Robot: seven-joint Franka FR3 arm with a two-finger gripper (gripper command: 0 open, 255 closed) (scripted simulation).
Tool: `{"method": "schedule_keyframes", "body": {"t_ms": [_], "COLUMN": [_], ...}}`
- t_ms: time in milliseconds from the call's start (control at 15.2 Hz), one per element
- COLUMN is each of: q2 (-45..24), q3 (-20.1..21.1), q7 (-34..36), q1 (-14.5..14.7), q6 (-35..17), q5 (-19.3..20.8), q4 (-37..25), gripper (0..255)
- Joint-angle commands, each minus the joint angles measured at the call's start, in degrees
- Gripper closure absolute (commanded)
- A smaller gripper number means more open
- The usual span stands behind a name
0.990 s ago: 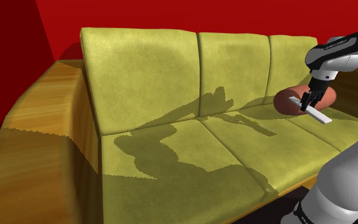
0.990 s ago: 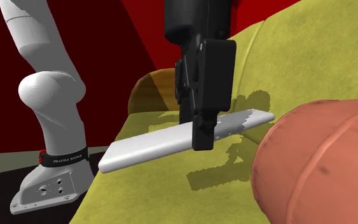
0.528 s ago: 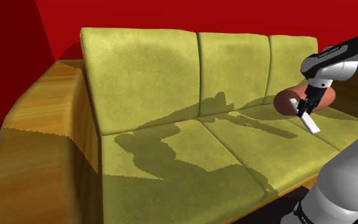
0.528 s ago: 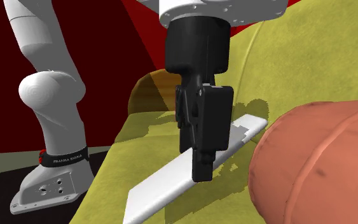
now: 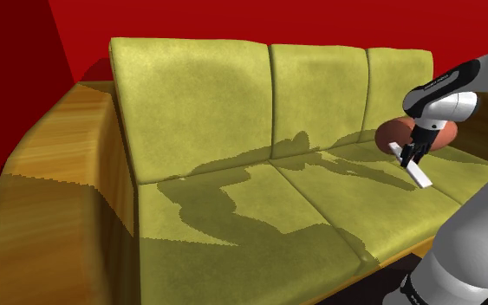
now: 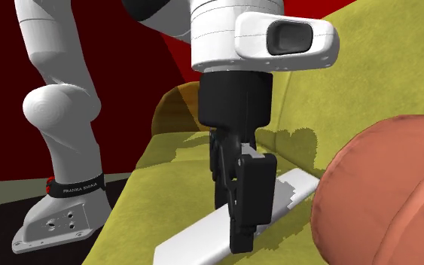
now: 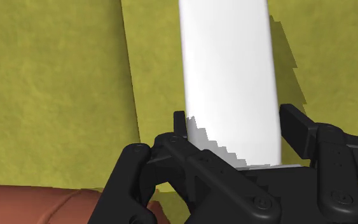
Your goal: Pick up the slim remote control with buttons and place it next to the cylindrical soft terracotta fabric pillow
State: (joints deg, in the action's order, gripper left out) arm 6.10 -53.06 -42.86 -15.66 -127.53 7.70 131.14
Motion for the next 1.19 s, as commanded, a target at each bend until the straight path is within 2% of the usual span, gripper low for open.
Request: {"method": "schedule_keyframes", "body": {"t_ms": [0, 264, 792, 858, 1122], "q2": [-1.40, -4.76, -4.77, -4.79, -4.80], "q3": [-0.56, -1.24, -1.18, -1.18, -1.18], "q7": [-0.90, -3.30, -3.31, -3.33, -3.33], "q1": [0.07, 0.38, 0.32, 0.32, 0.32], "q6": [-1.78, -5.34, -5.34, -5.35, -5.34], "q5": [-1.08, -4.40, -4.40, -4.43, -4.44], "q4": [1.13, 2.53, 2.53, 2.52, 2.51], "gripper": [255, 255, 255, 0, 0]}}
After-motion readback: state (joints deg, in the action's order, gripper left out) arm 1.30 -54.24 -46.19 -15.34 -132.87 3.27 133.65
